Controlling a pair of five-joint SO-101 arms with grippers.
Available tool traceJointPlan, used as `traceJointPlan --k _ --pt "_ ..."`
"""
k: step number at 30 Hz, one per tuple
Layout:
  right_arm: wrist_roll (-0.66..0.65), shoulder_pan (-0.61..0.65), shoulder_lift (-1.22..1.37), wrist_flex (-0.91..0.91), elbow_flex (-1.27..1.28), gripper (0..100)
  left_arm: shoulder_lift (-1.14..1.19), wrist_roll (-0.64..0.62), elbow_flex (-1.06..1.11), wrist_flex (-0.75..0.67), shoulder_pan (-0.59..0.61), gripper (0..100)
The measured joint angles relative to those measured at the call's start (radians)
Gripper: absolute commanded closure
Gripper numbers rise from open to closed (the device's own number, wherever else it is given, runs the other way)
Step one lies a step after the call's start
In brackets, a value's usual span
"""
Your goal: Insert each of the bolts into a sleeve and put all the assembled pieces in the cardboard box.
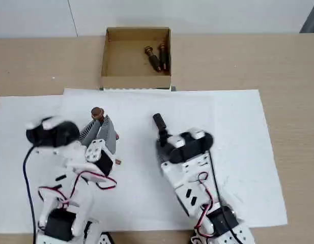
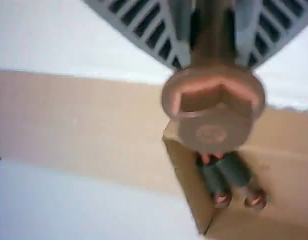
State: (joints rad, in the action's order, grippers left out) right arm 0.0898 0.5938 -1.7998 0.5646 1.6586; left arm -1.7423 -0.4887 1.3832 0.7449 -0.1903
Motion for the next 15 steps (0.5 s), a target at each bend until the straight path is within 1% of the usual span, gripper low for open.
traceJointPlan --k 3,5,7,12,15 --pt "0.0 0.068 -0.002 -0.054 0.008 99.6 -0.048 -0.003 0.049 -0.014 -0.021 100" --pt "0.0 0.098 0.0 -0.061 0.009 99.6 -0.051 -0.037 0.057 -0.017 -0.037 100" --pt "-0.029 0.126 0.0 -0.063 0.009 99.6 -0.055 -0.072 0.064 -0.04 -0.057 100" --pt "-0.095 0.163 0.0 -0.071 0.009 99.6 -0.057 -0.098 0.064 -0.098 -0.12 100" --pt "-0.118 0.166 0.0 -0.071 0.009 99.6 -0.057 -0.1 0.064 -0.141 -0.121 100"
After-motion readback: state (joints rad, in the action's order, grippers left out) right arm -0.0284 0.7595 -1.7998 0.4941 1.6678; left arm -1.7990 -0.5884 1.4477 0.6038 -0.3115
